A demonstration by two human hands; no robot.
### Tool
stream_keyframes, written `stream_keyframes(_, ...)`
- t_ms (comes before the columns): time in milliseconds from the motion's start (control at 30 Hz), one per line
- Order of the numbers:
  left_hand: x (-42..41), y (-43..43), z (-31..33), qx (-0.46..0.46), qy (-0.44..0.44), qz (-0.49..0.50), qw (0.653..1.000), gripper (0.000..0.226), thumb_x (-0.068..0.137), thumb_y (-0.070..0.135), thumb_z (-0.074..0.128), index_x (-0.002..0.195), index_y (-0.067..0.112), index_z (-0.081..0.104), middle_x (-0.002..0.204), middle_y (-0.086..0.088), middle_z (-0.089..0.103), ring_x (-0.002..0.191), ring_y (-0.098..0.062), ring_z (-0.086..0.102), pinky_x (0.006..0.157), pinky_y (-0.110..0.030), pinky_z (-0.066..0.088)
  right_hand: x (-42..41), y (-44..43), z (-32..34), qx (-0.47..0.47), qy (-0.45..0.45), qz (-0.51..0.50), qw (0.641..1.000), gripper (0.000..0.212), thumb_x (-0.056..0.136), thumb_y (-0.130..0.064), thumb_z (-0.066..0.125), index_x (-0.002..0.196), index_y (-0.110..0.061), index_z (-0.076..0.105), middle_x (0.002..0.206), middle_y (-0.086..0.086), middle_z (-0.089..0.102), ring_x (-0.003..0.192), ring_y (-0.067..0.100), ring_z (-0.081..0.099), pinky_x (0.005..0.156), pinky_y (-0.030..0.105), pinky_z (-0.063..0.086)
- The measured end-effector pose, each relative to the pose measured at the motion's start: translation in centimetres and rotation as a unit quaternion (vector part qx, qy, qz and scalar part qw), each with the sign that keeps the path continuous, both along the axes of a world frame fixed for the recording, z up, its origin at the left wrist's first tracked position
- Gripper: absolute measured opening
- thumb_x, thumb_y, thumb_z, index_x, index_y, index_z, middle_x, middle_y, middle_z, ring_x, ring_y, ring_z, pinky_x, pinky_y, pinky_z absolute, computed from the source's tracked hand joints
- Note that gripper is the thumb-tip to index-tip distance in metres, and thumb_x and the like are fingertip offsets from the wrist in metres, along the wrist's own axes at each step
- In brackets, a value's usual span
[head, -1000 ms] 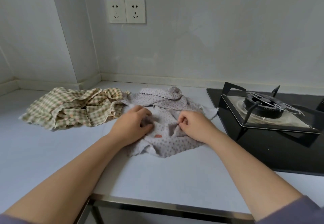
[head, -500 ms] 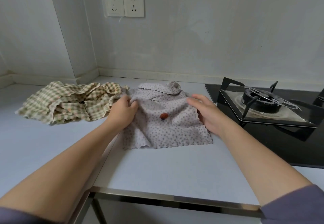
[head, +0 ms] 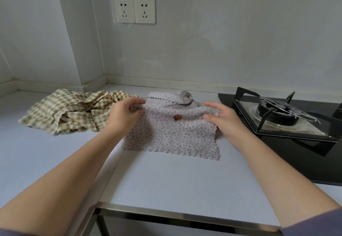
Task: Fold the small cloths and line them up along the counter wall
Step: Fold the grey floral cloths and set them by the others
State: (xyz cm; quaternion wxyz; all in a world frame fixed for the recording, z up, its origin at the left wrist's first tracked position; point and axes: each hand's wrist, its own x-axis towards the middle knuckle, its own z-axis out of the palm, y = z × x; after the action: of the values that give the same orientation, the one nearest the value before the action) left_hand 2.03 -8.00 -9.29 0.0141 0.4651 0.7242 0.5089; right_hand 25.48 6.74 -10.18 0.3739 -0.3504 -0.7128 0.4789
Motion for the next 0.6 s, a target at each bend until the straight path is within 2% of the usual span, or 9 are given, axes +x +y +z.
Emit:
stream_keyframes(100, -0.6, -0.4, 0.2, 0.021, 0.086, 0.031, 0.996, 0.017, 0.086, 0.009, 0.067, 0.102, 0.011, 0.071, 0.090, 0.002, 0.067, 0.071, -0.004, 0.055, 0.066, -0.006, 0.037, 0.4, 0.2, 0.4, 0.034, 0.033, -0.042, 0.998, 0.030, 0.092, -0.008, 0.059, 0.113, -0.029, 0.065, 0.083, 0.003, 0.059, 0.078, 0.016, 0.056, 0.078, 0.024, 0.047)
stream_keyframes(167, -0.8, -0.5, 0.5, 0.044, 0.069, 0.031, 0.996, 0.004, 0.088, 0.016, 0.067, 0.087, 0.012, 0.069, 0.075, 0.006, 0.063, 0.065, -0.003, 0.052, 0.059, -0.006, 0.036, 0.3, 0.1, 0.3, 0.017, 0.040, -0.038, 0.998, 0.030, 0.095, -0.011, 0.054, 0.104, -0.037, 0.066, 0.097, 0.010, 0.066, 0.097, 0.023, 0.062, 0.092, 0.036, 0.049)
stream_keyframes(267, -1.0, -0.3, 0.7, 0.063, -0.003, 0.020, 0.998, 0.028, 0.089, 0.022, 0.065, 0.064, 0.016, 0.055, 0.054, 0.008, 0.046, 0.045, 0.000, 0.041, 0.044, -0.008, 0.030, 0.1, -0.3, 0.7, -0.010, 0.058, -0.023, 0.998, 0.024, 0.097, -0.019, 0.052, 0.101, -0.037, 0.068, 0.114, 0.005, 0.066, 0.113, 0.023, 0.059, 0.101, 0.043, 0.046)
stream_keyframes(333, -1.0, -0.3, 0.7, 0.075, -0.054, 0.003, 0.996, 0.036, 0.090, 0.024, 0.064, 0.060, 0.015, 0.047, 0.051, 0.004, 0.041, 0.038, -0.001, 0.037, 0.040, -0.012, 0.031, 0.4, -0.5, 1.2, -0.049, 0.076, 0.035, 0.995, 0.017, 0.088, -0.031, 0.064, 0.104, -0.034, 0.067, 0.116, 0.000, 0.067, 0.114, 0.018, 0.059, 0.103, 0.039, 0.044)
stream_keyframes(367, -0.9, -0.3, 0.7, 0.079, -0.064, 0.001, 0.995, 0.037, 0.089, 0.026, 0.064, 0.060, 0.013, 0.045, 0.051, 0.003, 0.040, 0.037, -0.001, 0.036, 0.039, -0.014, 0.032, 0.6, -0.4, 1.2, -0.058, 0.058, 0.068, 0.994, 0.027, 0.079, -0.035, 0.071, 0.106, -0.035, 0.066, 0.116, -0.001, 0.067, 0.113, 0.017, 0.060, 0.101, 0.037, 0.045)
stream_keyframes(400, -1.0, -0.3, 0.6, 0.081, -0.067, 0.003, 0.994, 0.037, 0.089, 0.027, 0.065, 0.060, 0.013, 0.045, 0.050, 0.003, 0.041, 0.037, -0.001, 0.037, 0.039, -0.016, 0.034, 0.8, -0.3, 1.1, -0.041, 0.018, 0.086, 0.995, 0.035, 0.073, -0.033, 0.076, 0.106, -0.036, 0.065, 0.117, -0.001, 0.067, 0.111, 0.016, 0.061, 0.099, 0.036, 0.047)
stream_keyframes(467, -1.0, -0.4, 0.7, 0.090, -0.074, 0.003, 0.993, 0.033, 0.087, 0.026, 0.067, 0.063, 0.013, 0.050, 0.047, 0.008, 0.047, 0.038, -0.001, 0.043, 0.042, -0.020, 0.041, 0.7, 0.1, 0.4, 0.037, -0.072, 0.052, 0.995, 0.030, 0.073, -0.024, 0.080, 0.098, -0.033, 0.068, 0.111, 0.003, 0.068, 0.103, 0.019, 0.064, 0.095, 0.039, 0.050)
stream_keyframes(533, -1.3, -0.6, 0.9, 0.095, -0.067, -0.007, 0.993, 0.022, 0.085, 0.022, 0.070, 0.067, 0.018, 0.058, 0.052, 0.010, 0.058, 0.046, -0.003, 0.053, 0.053, -0.028, 0.050, 0.5, 0.4, 0.1, 0.107, -0.079, -0.025, 0.991, 0.013, 0.080, -0.018, 0.075, 0.089, -0.023, 0.068, 0.098, 0.005, 0.066, 0.092, 0.020, 0.060, 0.088, 0.035, 0.049)
stream_keyframes(600, -1.6, -0.8, 0.9, 0.088, -0.035, -0.012, 0.995, 0.014, 0.086, 0.016, 0.069, 0.075, 0.022, 0.064, 0.068, 0.003, 0.066, 0.062, -0.011, 0.059, 0.065, -0.029, 0.052, 0.5, 0.7, 0.4, 0.164, -0.038, -0.080, 0.983, 0.007, 0.085, -0.013, 0.070, 0.089, -0.018, 0.066, 0.103, 0.004, 0.059, 0.097, 0.014, 0.053, 0.086, 0.021, 0.041)
